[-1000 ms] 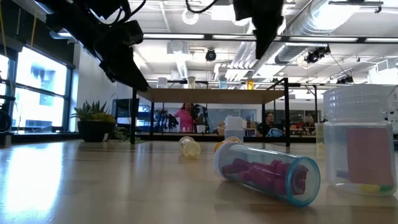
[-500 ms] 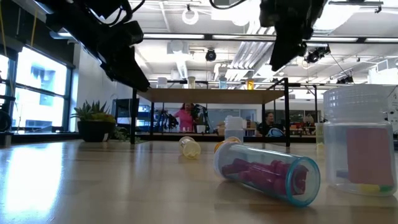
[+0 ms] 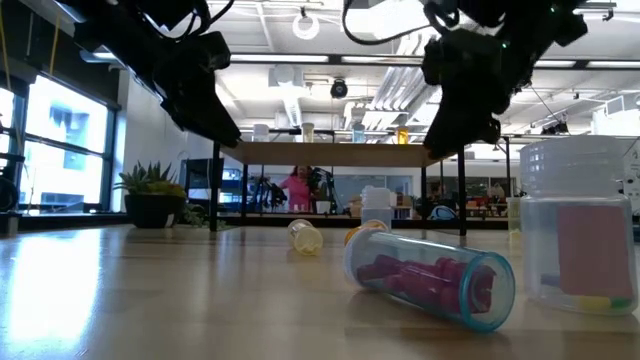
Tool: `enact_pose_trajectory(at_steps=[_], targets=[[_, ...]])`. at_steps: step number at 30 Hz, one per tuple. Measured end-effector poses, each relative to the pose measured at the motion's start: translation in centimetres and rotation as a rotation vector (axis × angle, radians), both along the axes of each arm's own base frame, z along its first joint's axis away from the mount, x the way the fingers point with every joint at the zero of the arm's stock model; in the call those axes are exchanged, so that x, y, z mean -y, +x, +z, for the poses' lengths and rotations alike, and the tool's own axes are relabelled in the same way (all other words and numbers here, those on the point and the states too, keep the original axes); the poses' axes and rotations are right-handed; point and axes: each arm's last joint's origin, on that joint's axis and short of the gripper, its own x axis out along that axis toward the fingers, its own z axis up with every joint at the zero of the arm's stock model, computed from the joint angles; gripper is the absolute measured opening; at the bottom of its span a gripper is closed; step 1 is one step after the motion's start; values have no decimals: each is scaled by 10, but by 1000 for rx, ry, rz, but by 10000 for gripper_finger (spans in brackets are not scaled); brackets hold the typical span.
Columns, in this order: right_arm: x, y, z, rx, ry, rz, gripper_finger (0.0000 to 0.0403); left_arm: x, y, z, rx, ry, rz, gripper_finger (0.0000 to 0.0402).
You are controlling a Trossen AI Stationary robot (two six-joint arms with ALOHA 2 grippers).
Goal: Pick and place medicine bottles onto shelf by color
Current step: Put the transparent pill bottle aligned with the other transparent pill bottle on the shelf
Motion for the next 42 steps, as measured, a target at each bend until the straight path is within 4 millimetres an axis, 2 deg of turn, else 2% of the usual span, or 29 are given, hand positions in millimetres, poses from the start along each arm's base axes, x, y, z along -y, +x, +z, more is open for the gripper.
enact_pose_trajectory(at_steps=[7,13,19,26,31,42], targets=[[0,-5,-18,26,-13,14,155,0,0,0,0,1,0,274],[0,-6,-26,102,-63,65,213,0,0,0,0,1,0,275],[0,-2,-46,127,-127,117,257,0,0,0,0,0,0,275],[0,8,-74,59,-159,156,261,0,0,0,4,2,1,275],[-3,18,-88,82,-208,190,261,0,0,1,8,3,2,275],[-13,29,-104,121,-367,151,261,0,1,1,14,6,3,275]])
